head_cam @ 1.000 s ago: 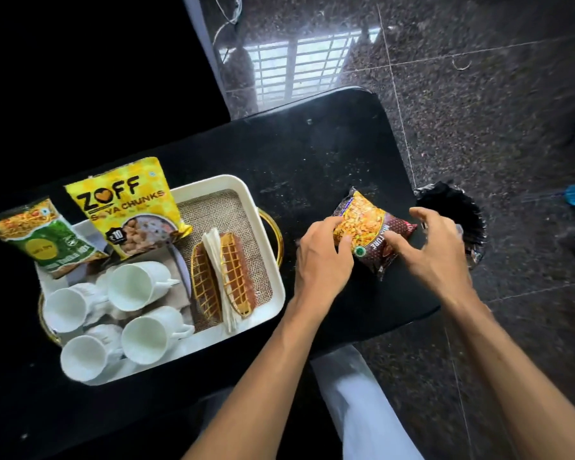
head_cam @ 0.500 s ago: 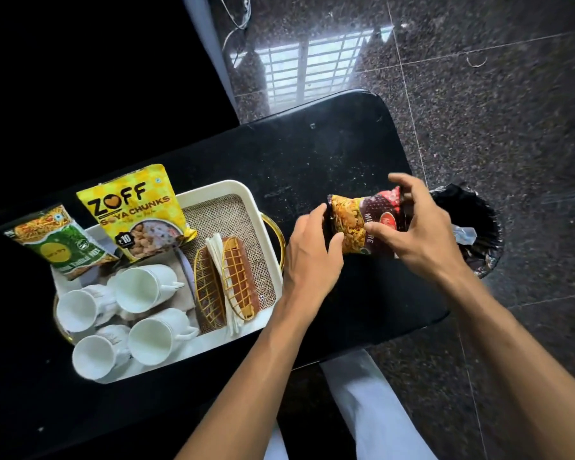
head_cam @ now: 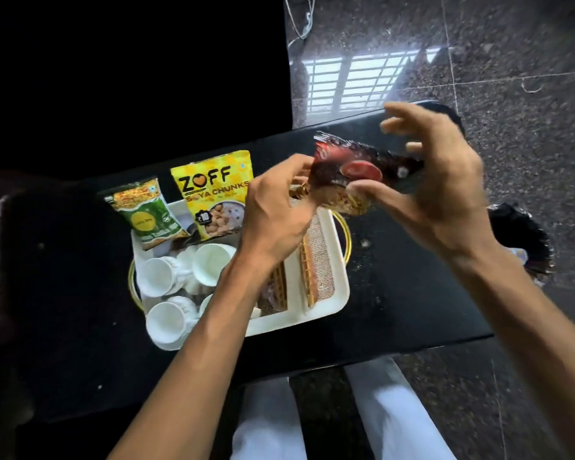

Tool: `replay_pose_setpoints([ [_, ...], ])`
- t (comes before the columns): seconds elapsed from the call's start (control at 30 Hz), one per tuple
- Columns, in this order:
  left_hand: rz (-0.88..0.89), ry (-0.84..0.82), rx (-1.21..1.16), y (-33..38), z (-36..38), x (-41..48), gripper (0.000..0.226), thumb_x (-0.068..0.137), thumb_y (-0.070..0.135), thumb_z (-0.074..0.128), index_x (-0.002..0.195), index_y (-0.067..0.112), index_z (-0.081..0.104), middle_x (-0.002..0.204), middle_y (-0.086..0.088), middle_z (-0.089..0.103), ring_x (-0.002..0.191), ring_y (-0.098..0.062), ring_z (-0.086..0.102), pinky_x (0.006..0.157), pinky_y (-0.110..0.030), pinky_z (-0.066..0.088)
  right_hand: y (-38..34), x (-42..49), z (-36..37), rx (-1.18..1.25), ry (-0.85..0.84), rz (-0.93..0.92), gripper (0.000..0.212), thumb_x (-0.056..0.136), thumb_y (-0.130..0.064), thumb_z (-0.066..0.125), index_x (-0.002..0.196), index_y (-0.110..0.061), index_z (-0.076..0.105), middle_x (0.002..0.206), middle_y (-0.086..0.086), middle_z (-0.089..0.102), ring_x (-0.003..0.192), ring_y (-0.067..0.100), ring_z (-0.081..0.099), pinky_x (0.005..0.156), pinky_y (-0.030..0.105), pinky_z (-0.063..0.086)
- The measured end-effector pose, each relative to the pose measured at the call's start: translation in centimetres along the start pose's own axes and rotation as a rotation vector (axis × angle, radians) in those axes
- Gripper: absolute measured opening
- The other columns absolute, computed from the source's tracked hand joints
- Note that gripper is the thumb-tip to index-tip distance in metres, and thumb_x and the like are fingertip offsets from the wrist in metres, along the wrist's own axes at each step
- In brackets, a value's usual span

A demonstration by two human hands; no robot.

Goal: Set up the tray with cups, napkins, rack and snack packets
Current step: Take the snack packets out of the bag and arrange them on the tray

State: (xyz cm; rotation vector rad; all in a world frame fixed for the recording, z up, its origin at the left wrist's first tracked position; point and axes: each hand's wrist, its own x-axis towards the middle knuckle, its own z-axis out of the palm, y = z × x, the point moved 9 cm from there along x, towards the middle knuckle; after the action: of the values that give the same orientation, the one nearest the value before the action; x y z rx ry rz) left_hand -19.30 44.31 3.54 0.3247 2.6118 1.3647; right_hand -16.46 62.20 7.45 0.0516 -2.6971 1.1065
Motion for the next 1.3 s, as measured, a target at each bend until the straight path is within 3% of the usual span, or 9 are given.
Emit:
replay_pose_setpoints([
  [0.1, -0.114, 0.142, -0.087, -2.7, -2.6, -0.6, 0.031, 0.087, 0.029, 0.078, 0.113, 0.014, 0.071, 0.104, 0.013, 0.072, 0.095, -0.003, 0.07, 0.086, -0.017, 0.056, 0.8, 0.0, 2.4, 0.126, 0.05, 0.241, 0.085, 0.069, -0.057, 0.084, 0.136, -0.015, 0.053, 0.124, 0.0, 0.062, 0.108, 0.012, 0.064, 0.091, 0.025, 0.055],
  [0.23, -0.234, 0.171, -0.164, -6.1, -3.1, -1.0, 0.03, 0.085, 0.03, 0.08, 0.111, 0.017, 0.072, 0.102, 0.008, 0.076, 0.095, -0.004, 0.071, 0.084, -0.022, 0.058, 1.9, -0.3, 8.7, 0.36, -0.1, 0.507, 0.062, 0.076, -0.043, 0.082, 0.128, -0.018, 0.06, 0.12, -0.006, 0.07, 0.106, 0.008, 0.067, 0.094, 0.037, 0.057],
  [0.37, -0.339, 0.228, -0.204, -8.6, -2.9, -1.5, 0.028, 0.087, 0.025, 0.079, 0.112, 0.016, 0.071, 0.105, 0.004, 0.077, 0.096, -0.008, 0.072, 0.089, -0.033, 0.061, 2.2, 0.2, 11.5, 0.348, -0.085, 0.54, 0.043, 0.083, -0.035, 0.079, 0.119, -0.016, 0.066, 0.112, -0.004, 0.073, 0.102, 0.011, 0.069, 0.092, 0.038, 0.057],
  [0.53, -0.493, 0.294, -0.217, -10.8, -2.4, -2.0, 0.019, 0.09, 0.022, 0.074, 0.107, 0.013, 0.073, 0.097, 0.004, 0.071, 0.094, -0.014, 0.07, 0.092, -0.038, 0.059, 3.5, -0.1, 12.7, 0.26, -0.062, 0.574, 0.031, 0.086, -0.032, 0.076, 0.113, -0.019, 0.068, 0.1, -0.011, 0.072, 0.087, -0.008, 0.065, 0.076, 0.01, 0.054],
  [0.6, -0.532, 0.26, -0.225, -11.3, -1.7, -2.0, 0.019, 0.092, 0.022, 0.071, 0.109, 0.014, 0.074, 0.097, 0.006, 0.07, 0.094, -0.016, 0.071, 0.091, -0.037, 0.06, 4.0, -0.4, 13.1, 0.234, -0.068, 0.595, 0.03, 0.086, -0.031, 0.075, 0.113, -0.017, 0.068, 0.098, -0.01, 0.072, 0.085, -0.008, 0.065, 0.072, 0.008, 0.052],
  [0.7, -0.556, 0.252, -0.21, -11.9, -1.2, -1.9, 0.021, 0.094, 0.021, 0.069, 0.113, 0.015, 0.074, 0.098, 0.007, 0.069, 0.09, -0.015, 0.07, 0.087, -0.03, 0.059, 4.3, -0.5, 13.4, 0.208, -0.07, 0.591, 0.037, 0.086, -0.034, 0.075, 0.117, -0.015, 0.067, 0.101, -0.008, 0.071, 0.086, -0.003, 0.067, 0.068, 0.007, 0.052],
  [0.8, -0.564, 0.246, -0.183, -12.3, -1.0, -1.7, 0.024, 0.094, 0.02, 0.068, 0.117, 0.015, 0.073, 0.106, 0.003, 0.074, 0.083, -0.007, 0.065, 0.071, -0.014, 0.051, 4.5, -0.4, 13.8, 0.182, -0.078, 0.589, 0.041, 0.086, -0.037, 0.076, 0.119, -0.014, 0.066, 0.104, -0.006, 0.072, 0.088, 0.002, 0.068, 0.071, 0.009, 0.053],
  [0.97, -0.585, 0.225, -0.159, -12.9, -0.4, -1.4, 0.028, 0.096, 0.02, 0.067, 0.123, 0.015, 0.071, 0.121, 0.0, 0.074, 0.088, -0.004, 0.064, 0.066, -0.003, 0.039, 5.4, -0.5, 14.4, 0.164, -0.099, 0.621, 0.04, 0.086, -0.037, 0.075, 0.118, -0.016, 0.066, 0.096, -0.011, 0.068, 0.079, -0.011, 0.061, 0.061, 0.001, 0.048],
  [1.3, -0.603, 0.205, -0.176, -13.1, 0.3, -1.2, 0.032, 0.096, 0.016, 0.065, 0.128, 0.012, 0.068, 0.12, -0.002, 0.075, 0.094, -0.004, 0.066, 0.07, -0.001, 0.042, 5.8, -0.7, 14.4, 0.126, -0.135, 0.6, 0.047, 0.086, -0.04, 0.074, 0.123, -0.014, 0.062, 0.1, -0.011, 0.065, 0.084, -0.001, 0.063, 0.079, 0.022, 0.057],
])
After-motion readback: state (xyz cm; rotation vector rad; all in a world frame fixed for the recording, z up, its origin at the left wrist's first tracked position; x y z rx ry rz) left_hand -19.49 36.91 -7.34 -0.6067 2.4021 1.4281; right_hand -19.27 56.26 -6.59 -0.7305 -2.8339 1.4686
